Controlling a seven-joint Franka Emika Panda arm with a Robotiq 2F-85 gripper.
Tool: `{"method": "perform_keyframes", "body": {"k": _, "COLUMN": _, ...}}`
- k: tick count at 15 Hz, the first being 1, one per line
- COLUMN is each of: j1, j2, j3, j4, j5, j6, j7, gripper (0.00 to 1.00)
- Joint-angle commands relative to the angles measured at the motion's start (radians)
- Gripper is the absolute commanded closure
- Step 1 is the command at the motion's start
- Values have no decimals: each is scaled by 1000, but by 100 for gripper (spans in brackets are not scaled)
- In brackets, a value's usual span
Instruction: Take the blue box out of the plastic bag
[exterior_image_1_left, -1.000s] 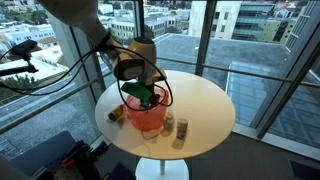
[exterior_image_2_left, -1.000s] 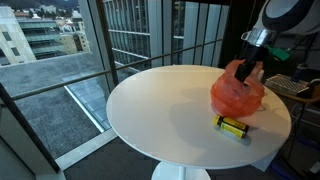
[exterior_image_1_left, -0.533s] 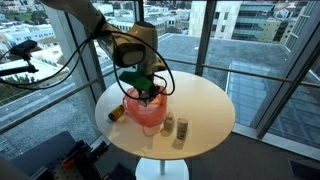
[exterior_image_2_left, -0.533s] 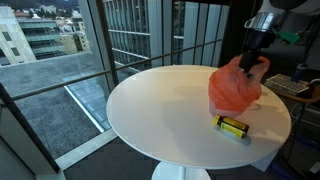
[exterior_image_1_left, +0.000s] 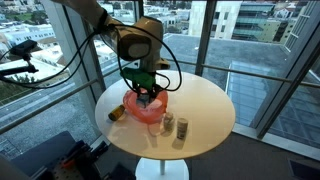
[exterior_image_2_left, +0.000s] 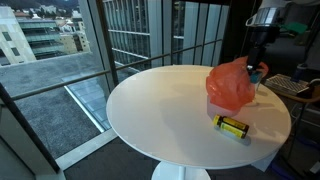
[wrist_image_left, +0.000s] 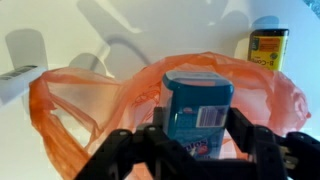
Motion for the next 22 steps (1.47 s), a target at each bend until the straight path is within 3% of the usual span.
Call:
{"method": "perform_keyframes", "body": {"k": 1, "j1": 17, "j2": 16, "j3": -29, "j4": 1, "j5": -66, "j6": -36, "j7": 0, "gripper": 59}}
{"method": "perform_keyframes", "body": {"k": 13, "j1": 1, "j2": -15, "j3": -49, "j4": -75, "j5": -92, "j6": -30, "j7": -74, "gripper": 59}}
{"method": "perform_keyframes", "body": {"k": 22, "j1": -7, "j2": -162, "j3": -102, "j4": -184, "j5": -35, "j6": -24, "j7": -245, "gripper": 59}}
